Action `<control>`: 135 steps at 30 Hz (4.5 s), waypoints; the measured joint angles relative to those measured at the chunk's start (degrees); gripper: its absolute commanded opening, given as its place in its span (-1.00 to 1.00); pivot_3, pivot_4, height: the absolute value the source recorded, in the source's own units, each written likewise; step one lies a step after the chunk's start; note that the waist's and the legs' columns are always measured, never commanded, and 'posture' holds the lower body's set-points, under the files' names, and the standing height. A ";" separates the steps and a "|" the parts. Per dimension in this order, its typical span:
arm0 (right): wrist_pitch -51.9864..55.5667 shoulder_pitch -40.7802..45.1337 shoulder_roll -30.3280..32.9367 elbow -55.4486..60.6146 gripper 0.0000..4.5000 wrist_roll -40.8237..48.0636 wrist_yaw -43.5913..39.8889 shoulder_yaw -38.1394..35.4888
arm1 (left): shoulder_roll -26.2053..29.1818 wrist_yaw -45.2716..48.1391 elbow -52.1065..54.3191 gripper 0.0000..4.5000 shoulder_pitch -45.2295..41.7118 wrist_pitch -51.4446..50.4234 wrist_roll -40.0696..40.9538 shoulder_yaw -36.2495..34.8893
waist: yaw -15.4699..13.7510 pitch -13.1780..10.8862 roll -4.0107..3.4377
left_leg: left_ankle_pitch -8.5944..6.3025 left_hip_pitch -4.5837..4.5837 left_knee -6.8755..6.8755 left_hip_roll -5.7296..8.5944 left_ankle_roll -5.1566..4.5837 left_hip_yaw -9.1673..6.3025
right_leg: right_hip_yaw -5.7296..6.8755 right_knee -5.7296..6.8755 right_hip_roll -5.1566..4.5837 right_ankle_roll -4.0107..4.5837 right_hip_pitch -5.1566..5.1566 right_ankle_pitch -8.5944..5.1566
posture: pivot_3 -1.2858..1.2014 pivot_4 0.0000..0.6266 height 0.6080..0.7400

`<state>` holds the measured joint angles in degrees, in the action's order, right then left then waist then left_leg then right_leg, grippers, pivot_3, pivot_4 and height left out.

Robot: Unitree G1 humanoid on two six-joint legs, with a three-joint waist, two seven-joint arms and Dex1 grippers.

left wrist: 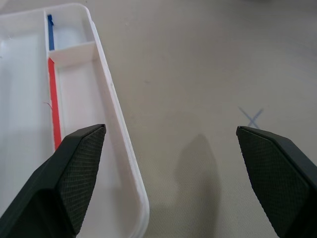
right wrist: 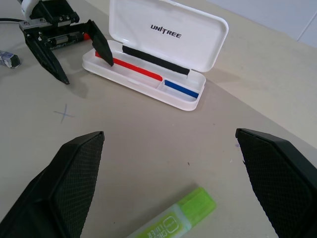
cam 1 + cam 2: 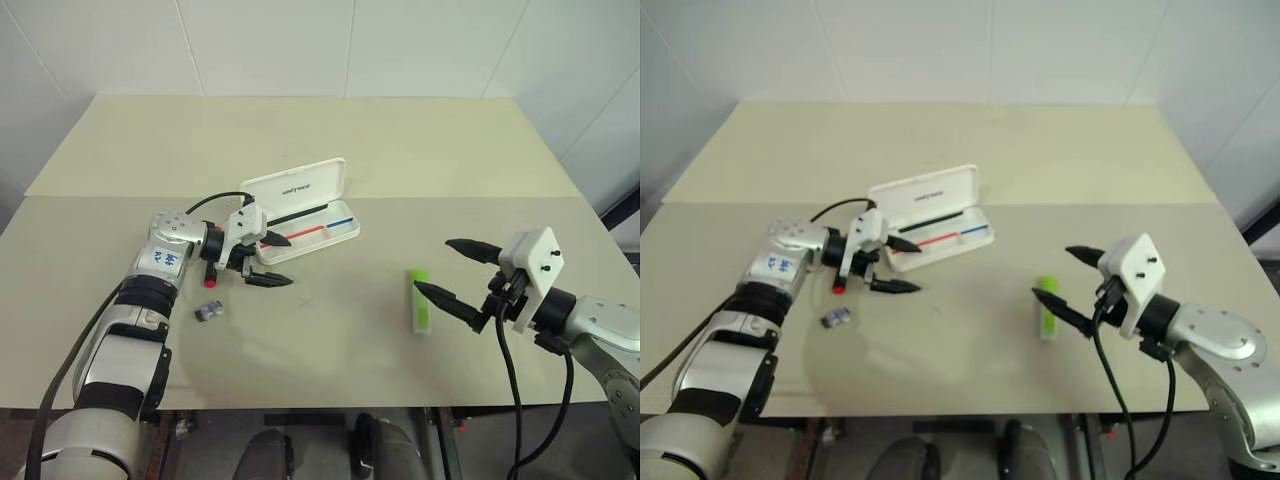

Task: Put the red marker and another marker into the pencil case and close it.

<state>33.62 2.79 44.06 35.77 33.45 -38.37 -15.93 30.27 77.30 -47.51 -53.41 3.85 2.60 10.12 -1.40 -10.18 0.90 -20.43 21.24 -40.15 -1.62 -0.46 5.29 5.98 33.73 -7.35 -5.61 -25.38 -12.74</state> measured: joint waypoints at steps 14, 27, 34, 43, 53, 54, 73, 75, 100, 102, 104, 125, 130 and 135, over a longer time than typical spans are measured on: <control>0.17 -0.58 -0.01 0.14 1.00 0.00 0.53 -0.11 | 0.94 -6.01 0.35 -0.63 -1.71 0.04 -7.67 2.86 | 0.12 0.01 0.01 | 0.00 -0.04 0.00 0.00 0.00 0.01 | -0.02 0.03 0.00 0.00 0.00 0.00 | 0.03 -0.52 1.00; 0.27 0.84 0.21 0.02 1.00 0.07 0.26 -0.12 | 0.92 -5.83 -1.17 -0.99 -2.17 6.20 -7.76 2.28 | -0.07 0.01 0.02 | 0.02 0.00 -0.04 0.00 -0.03 -0.01 | -0.01 0.05 -0.02 0.01 0.01 0.00 | 0.03 -0.52 1.00; 0.37 -1.77 1.88 -0.06 1.00 1.92 -2.52 -2.73 | 0.90 -2.79 3.95 -0.99 0.33 6.55 -3.52 -0.03 | -0.05 0.01 0.03 | -0.02 0.04 -0.02 0.00 -0.09 0.01 | 0.00 -0.04 -0.02 0.00 0.00 0.00 | 0.03 -0.52 1.00; -0.20 -10.96 4.43 0.96 1.00 6.59 -11.42 -8.34 | 2.52 -3.41 23.21 -0.99 10.09 -0.07 1.00 -1.19 | -0.05 0.01 0.04 | 0.00 0.00 -0.05 -0.01 -0.06 0.00 | -0.04 0.03 -0.02 -0.01 0.01 0.01 | 0.03 -0.52 1.00; -8.42 -19.94 2.51 3.00 1.00 6.78 -17.51 -10.96 | 5.83 -4.04 36.41 -0.99 18.21 -5.14 3.97 -1.52 | -0.04 0.01 0.03 | 0.02 -0.10 -0.08 -0.02 -0.03 -0.02 | -0.09 0.09 -0.02 -0.01 0.06 0.01 | 0.03 -0.52 1.00; -8.69 -20.54 2.47 3.05 1.00 6.69 -17.69 -10.96 | 6.27 -4.04 36.79 -0.99 18.63 -5.43 3.96 -1.51 | -0.04 0.01 0.04 | 0.02 -0.09 -0.08 -0.02 -0.02 -0.02 | -0.09 0.09 -0.02 -0.01 0.05 0.01 | 0.03 -0.52 1.00; -9.91 -21.32 2.46 2.97 1.00 3.61 -16.59 -10.95 | 12.58 -0.06 44.91 -0.99 24.52 -7.14 2.56 2.86 | -0.11 0.01 0.03 | 0.02 -0.12 -0.08 -0.02 -0.03 -0.02 | -0.11 0.11 -0.02 0.01 0.06 0.01 | 0.03 -0.52 1.00; -9.91 -21.33 2.28 2.97 1.00 3.45 -16.04 -10.95 | 12.59 -0.12 44.91 -0.99 24.52 -7.07 2.17 3.12 | -0.11 0.01 0.03 | 0.02 -0.12 -0.08 -0.02 -0.03 -0.02 | -0.11 0.11 -0.02 0.01 0.06 0.01 | 0.03 -0.52 1.00; -9.92 -20.77 1.93 2.97 1.00 2.41 -13.18 -10.02 | 8.38 -1.15 48.66 0.97 23.06 -7.22 1.69 6.88 | -0.69 0.04 -0.02 | -0.15 -0.27 -0.14 -0.01 -0.38 -0.17 | -0.08 0.06 0.00 0.02 0.36 0.02 | 0.03 -0.52 1.00; -9.92 -20.80 1.90 2.97 1.00 2.37 -13.17 -10.02 | 8.39 -0.92 50.46 0.97 23.08 -8.21 2.75 6.67 | -0.54 0.04 -0.02 | -0.15 -0.28 -0.14 -0.02 -0.38 -0.17 | -0.08 0.05 0.00 0.03 0.36 0.02 | 0.03 -0.52 1.00; -9.94 -20.80 1.88 2.97 1.00 2.34 -13.17 -10.02 | 8.38 -1.01 52.64 0.97 23.12 -10.28 4.40 6.34 | -0.50 0.04 -0.02 | -0.14 -0.27 -0.14 -0.01 -0.38 -0.19 | -0.08 0.06 0.00 0.02 0.37 0.02 | 0.03 -0.52 1.00; -9.69 -20.13 1.91 2.38 1.00 1.99 -13.30 -9.99 | 6.99 -2.81 63.05 0.97 23.77 -22.02 18.98 1.12 | -0.11 0.04 -0.02 | -0.13 -0.28 -0.14 0.00 -0.36 -0.22 | -0.09 0.05 0.01 0.03 0.38 0.02 | 0.03 -0.52 1.00; -8.51 -20.19 1.91 3.32 1.00 2.74 -12.53 -10.02 | 4.99 -4.23 63.34 0.97 23.80 -22.01 23.03 -1.31 | -0.11 0.04 -0.02 | -0.13 -0.29 -0.14 -0.01 -0.35 -0.22 | -0.10 0.05 0.01 0.03 0.38 0.02 | 0.03 -0.52 1.00; -7.16 -16.73 2.16 4.73 1.00 6.62 -12.15 -9.99 | -0.12 -7.18 64.60 0.97 23.90 -19.76 27.28 -5.59 | -0.11 0.03 0.00 | 0.04 -0.29 -0.15 -0.01 -0.06 -0.23 | -0.10 0.02 0.00 0.02 0.42 0.04 | 0.03 -0.52 1.00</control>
<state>26.47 -13.94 46.21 40.50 40.07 -50.52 -25.92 30.15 70.12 17.09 -29.51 -15.91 29.88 4.53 -1.50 -10.16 0.90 -20.39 20.95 -40.30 -1.62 -0.51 5.05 5.88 33.75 -7.35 -5.60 -24.96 -12.71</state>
